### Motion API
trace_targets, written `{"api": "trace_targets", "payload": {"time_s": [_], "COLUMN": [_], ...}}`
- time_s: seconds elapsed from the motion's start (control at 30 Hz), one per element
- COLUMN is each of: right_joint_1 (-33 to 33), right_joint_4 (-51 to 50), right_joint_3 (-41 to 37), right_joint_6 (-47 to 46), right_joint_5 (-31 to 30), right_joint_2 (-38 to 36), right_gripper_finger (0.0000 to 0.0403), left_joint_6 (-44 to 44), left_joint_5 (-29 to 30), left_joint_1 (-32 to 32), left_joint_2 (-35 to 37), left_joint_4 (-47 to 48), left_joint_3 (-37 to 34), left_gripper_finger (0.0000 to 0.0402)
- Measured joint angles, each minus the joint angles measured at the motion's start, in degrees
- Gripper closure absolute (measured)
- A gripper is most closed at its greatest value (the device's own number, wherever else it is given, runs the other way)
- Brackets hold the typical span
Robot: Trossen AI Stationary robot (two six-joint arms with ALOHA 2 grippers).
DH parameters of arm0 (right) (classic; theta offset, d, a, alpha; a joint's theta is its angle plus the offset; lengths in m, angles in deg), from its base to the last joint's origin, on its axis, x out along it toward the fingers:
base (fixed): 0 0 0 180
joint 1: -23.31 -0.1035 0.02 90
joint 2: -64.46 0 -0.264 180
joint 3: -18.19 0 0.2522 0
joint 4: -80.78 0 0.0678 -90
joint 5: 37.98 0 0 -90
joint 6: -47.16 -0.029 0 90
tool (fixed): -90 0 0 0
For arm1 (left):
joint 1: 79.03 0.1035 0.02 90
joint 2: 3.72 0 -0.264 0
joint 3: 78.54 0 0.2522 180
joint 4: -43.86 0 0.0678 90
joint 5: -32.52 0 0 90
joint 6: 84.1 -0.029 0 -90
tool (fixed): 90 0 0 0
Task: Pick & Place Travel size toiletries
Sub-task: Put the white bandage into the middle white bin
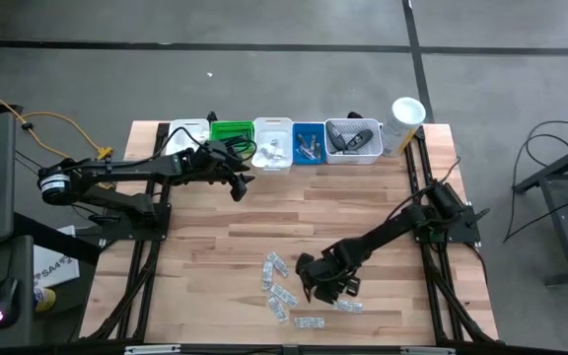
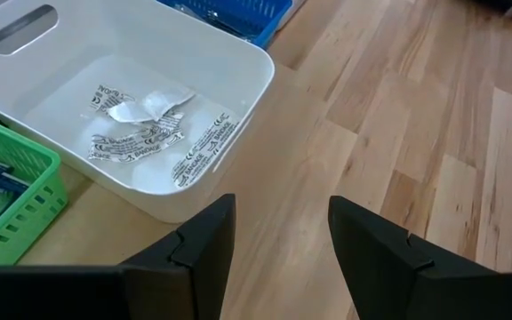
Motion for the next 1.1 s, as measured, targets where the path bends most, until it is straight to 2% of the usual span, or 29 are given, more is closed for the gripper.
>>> {"api": "trace_targets", "payload": {"time_s": [0.5,0.87,0.97,1.1], "right_joint_1": [0.0,2.5,3.8,5.8], "right_joint_4": [-1.7,-3.1,-2.6,-2.1], "right_joint_3": [-0.1,0.3,0.3,0.3], "right_joint_6": [-7.5,-15.7,-16.4,-16.8], "right_joint_5": [-0.2,-9.8,-12.2,-19.6], "right_joint_2": [0.0,-5.6,-6.6,-7.6], "right_gripper_finger": [0.0393,0.0399,0.0399,0.0399], "left_joint_6": [0.0,0.0,-1.0,-1.4], "left_joint_5": [0.0,-0.1,-1.6,-5.1], "left_joint_1": [0.0,0.0,0.0,0.0], "left_joint_2": [0.0,0.0,0.0,0.0], "left_joint_4": [0.0,-0.1,-0.1,-0.7], "left_joint_3": [0.0,0.0,0.0,0.0], "left_gripper_finger": [0.022,0.022,0.022,0.022]}}
